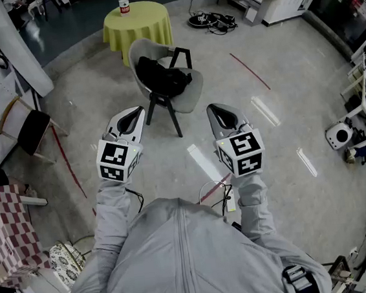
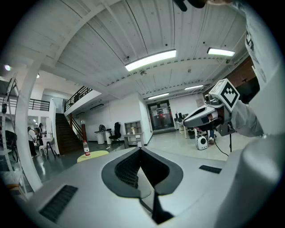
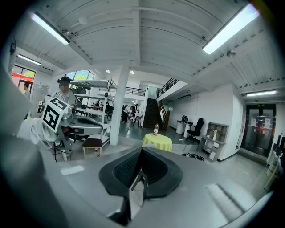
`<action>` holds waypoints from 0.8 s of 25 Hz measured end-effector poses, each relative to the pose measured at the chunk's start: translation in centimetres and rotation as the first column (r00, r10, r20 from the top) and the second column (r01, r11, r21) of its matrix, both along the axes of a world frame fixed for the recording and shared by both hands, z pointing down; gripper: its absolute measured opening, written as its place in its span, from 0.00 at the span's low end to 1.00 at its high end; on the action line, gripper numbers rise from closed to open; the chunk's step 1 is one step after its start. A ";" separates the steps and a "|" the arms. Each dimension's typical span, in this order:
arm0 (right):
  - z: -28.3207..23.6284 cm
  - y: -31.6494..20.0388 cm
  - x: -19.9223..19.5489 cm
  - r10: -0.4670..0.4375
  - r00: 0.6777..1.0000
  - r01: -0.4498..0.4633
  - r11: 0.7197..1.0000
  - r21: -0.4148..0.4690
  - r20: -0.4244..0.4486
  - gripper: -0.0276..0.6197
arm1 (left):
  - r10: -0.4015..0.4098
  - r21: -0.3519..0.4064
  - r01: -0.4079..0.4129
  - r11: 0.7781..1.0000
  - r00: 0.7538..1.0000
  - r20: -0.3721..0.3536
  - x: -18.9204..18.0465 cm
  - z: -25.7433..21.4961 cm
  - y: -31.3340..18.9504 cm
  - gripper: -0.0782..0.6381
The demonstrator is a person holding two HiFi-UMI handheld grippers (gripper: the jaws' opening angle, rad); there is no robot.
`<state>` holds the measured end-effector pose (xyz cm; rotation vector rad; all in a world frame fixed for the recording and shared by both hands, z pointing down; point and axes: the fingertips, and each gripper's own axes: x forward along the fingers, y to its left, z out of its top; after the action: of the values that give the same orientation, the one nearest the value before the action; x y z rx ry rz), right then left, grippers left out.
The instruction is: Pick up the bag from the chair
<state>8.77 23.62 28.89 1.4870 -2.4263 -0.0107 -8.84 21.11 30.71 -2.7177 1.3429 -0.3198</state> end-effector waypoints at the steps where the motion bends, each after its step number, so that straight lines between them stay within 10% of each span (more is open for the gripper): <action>1: 0.0 0.0 0.1 -0.002 1.000 0.002 1.000 -0.001 -0.001 0.06 | -0.002 -0.002 0.002 1.000 1.000 0.000 0.1 0.0 0.0 0.12; 20: 3.1 -1.1 6.3 -0.009 0.994 0.015 0.998 -0.059 0.105 0.06 | -0.069 -0.106 0.063 0.992 0.996 -0.049 5.1 3.9 -0.1 0.12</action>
<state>15.12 22.55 32.03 1.4819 -2.4939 0.1402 -3.75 21.03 34.57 -2.7882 1.4728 -0.3357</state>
